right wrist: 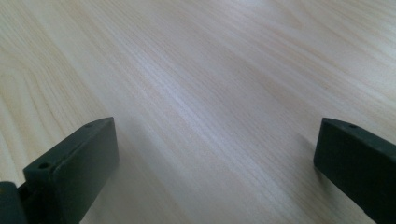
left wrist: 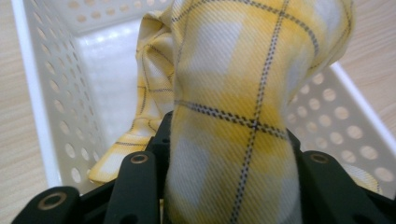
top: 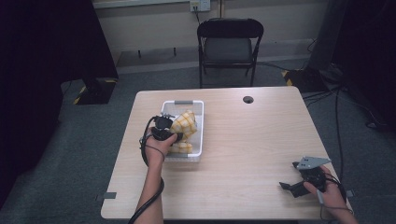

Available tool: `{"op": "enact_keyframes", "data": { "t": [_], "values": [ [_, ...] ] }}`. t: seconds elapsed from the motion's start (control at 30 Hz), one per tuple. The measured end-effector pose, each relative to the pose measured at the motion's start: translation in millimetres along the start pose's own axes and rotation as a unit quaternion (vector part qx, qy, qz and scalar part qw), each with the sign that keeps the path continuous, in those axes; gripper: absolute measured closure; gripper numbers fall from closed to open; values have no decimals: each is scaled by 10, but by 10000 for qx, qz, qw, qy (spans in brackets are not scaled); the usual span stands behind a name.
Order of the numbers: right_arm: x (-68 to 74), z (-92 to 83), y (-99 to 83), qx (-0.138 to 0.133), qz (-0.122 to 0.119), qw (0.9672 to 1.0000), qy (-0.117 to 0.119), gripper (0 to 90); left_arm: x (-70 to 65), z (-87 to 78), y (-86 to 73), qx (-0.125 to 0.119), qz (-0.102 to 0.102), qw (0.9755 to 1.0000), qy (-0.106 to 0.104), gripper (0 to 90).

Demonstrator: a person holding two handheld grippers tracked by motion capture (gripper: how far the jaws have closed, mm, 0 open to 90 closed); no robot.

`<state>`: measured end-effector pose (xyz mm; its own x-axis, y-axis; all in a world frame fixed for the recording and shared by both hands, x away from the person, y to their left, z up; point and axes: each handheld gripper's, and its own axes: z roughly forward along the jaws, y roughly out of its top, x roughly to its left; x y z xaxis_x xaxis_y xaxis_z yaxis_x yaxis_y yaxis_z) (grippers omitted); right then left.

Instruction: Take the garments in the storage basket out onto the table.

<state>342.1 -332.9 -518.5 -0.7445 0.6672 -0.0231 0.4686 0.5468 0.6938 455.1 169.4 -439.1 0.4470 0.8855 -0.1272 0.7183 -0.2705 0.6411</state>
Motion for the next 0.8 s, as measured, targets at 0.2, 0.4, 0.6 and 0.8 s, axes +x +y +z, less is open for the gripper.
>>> {"op": "enact_keyframes", "data": {
  "t": [0.2, 0.4, 0.6, 0.8],
  "values": [
    [0, 0, 0, 1, 1, 10000, 0, 0, -18, -141, 43, -306, -35, 9994, -185, 575],
    [0, 0, 0, 1, 2, 10000, 1, 0, -57, -252, 107, -542, -19, 9982, -256, 575],
    [0, 0, 0, 1, 2, 10000, 0, 0, -104, -331, 168, -681, 34, 9971, -345, 575],
    [1, 0, 0, 2, 3, 10000, 0, 0, -178, -401, 204, -770, 54, 9961, -416, 574]
  ]
}}
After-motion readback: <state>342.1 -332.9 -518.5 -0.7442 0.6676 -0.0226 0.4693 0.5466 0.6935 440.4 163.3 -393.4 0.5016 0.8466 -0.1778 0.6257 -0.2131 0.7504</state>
